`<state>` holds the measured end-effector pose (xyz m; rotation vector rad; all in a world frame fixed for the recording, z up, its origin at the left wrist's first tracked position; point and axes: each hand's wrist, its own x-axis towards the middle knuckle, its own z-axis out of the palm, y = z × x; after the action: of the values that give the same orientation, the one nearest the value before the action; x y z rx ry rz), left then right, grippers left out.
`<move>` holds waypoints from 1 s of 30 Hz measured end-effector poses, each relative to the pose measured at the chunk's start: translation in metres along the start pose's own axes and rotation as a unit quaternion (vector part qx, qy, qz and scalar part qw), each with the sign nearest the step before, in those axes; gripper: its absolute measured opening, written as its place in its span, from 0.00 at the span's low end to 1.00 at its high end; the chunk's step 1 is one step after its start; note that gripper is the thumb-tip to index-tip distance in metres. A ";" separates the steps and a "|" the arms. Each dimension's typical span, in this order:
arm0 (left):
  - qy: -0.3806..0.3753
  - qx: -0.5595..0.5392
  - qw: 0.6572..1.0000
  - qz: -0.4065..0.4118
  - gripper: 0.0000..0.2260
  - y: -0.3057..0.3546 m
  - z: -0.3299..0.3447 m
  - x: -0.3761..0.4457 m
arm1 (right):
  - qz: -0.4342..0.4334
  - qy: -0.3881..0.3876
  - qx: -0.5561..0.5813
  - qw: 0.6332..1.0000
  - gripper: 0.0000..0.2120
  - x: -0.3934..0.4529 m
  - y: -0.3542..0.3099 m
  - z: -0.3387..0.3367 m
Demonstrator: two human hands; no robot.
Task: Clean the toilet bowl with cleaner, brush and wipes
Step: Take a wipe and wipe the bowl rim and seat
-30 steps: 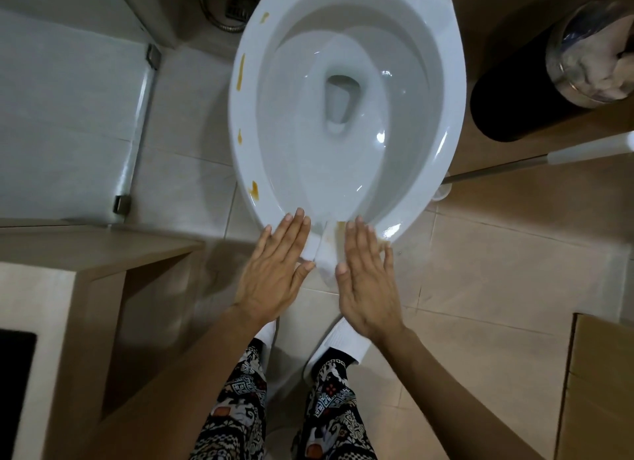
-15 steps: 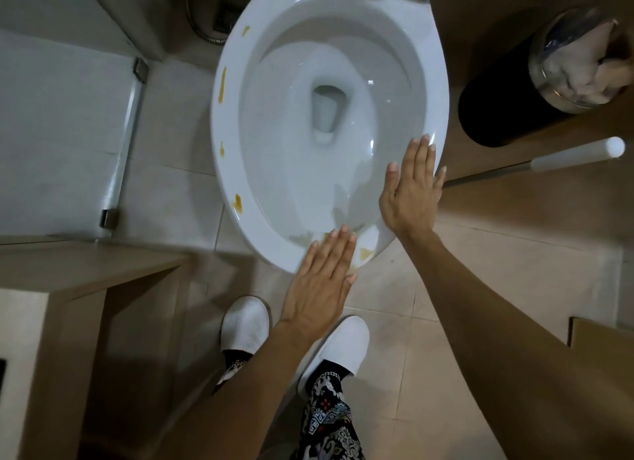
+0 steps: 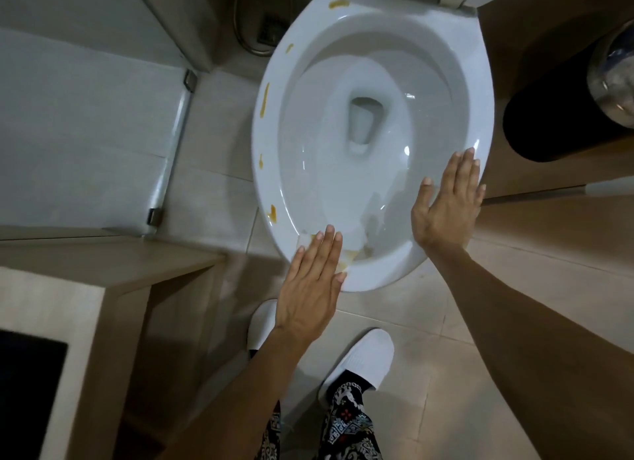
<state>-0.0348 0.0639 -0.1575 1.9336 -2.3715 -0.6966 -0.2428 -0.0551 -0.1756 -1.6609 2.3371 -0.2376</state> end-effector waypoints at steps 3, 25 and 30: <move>-0.001 -0.019 1.000 -0.016 0.24 -0.002 -0.005 -0.001 | -0.001 0.004 0.001 1.000 0.29 0.000 0.000 0.001; 0.016 0.024 0.994 -0.109 0.27 -0.043 -0.026 0.010 | -0.004 0.019 -0.013 1.000 0.31 -0.001 0.001 0.002; 0.046 -0.040 0.990 -0.126 0.25 -0.037 -0.026 0.013 | 0.000 0.016 -0.007 1.000 0.31 -0.001 0.001 0.001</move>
<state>0.0038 0.0375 -0.1500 2.2023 -2.0351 -0.6829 -0.2429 -0.0541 -0.1765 -1.6750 2.3672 -0.2498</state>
